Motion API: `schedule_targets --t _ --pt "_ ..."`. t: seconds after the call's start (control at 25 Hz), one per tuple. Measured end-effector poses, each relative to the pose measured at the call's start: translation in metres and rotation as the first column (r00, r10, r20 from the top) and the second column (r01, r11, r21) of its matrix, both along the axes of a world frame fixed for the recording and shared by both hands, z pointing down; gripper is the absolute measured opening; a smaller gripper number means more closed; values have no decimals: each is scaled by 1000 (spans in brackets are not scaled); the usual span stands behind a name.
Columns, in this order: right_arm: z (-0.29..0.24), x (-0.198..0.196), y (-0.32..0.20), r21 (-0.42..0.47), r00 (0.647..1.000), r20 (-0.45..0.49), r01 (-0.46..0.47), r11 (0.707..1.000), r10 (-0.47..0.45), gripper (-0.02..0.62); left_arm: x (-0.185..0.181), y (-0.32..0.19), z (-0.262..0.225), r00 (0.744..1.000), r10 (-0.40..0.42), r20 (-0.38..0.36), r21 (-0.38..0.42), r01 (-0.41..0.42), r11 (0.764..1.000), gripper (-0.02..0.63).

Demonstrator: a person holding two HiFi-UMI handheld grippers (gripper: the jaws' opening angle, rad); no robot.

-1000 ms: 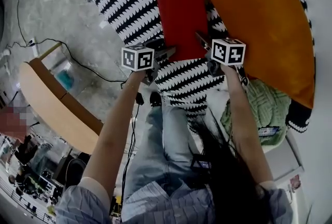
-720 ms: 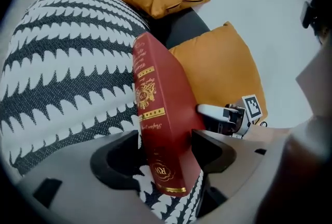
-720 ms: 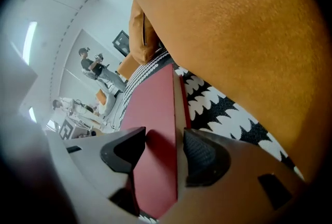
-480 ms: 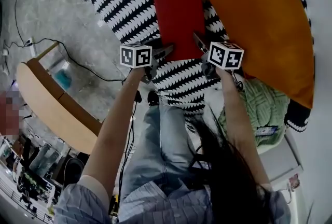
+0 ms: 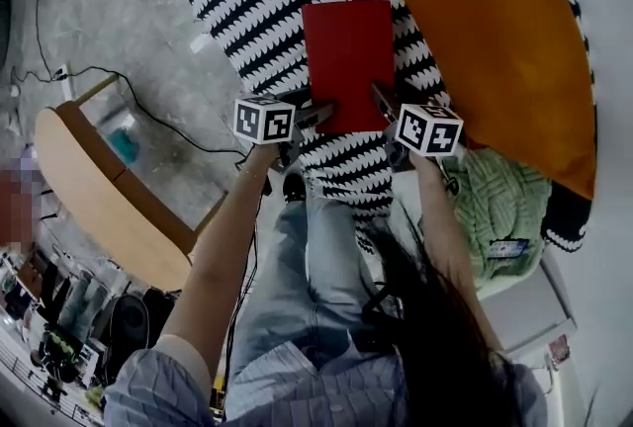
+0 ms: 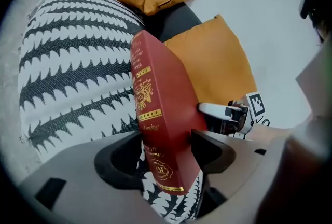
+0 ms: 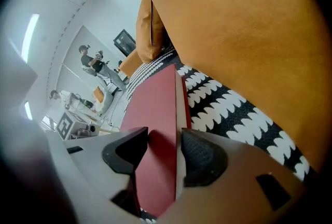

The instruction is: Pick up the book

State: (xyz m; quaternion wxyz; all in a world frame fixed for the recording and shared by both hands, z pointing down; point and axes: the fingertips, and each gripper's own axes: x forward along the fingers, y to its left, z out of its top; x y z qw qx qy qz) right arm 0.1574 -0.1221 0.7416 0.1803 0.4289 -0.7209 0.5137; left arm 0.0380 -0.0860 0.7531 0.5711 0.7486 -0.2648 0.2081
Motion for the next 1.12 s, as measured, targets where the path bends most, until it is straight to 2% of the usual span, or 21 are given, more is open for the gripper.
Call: schedule_targets --t 0.24,0.48,0.72,0.92,1.12 --pt "-19 -21 16 -3 1000 -27 13 1000 -13 210 -21 16 -18 999 -34 -18 3 34 999 308" --pt "-37 -31 37 29 998 -33 46 999 -45 210 -30 38 -34 999 -38 5 31 38 999 308" --pt "-78 -41 62 55 1000 -25 -7 998 8 210 -42 60 -77 996 -87 -23 79 88 993 308" --pt "-97 -50 76 82 999 -34 -14 997 17 209 -52 72 -94 997 -72 -31 114 75 991 308" --pt "-135 -64 85 123 999 -43 -8 992 13 209 -65 82 -131 996 -79 -39 141 84 986 308"
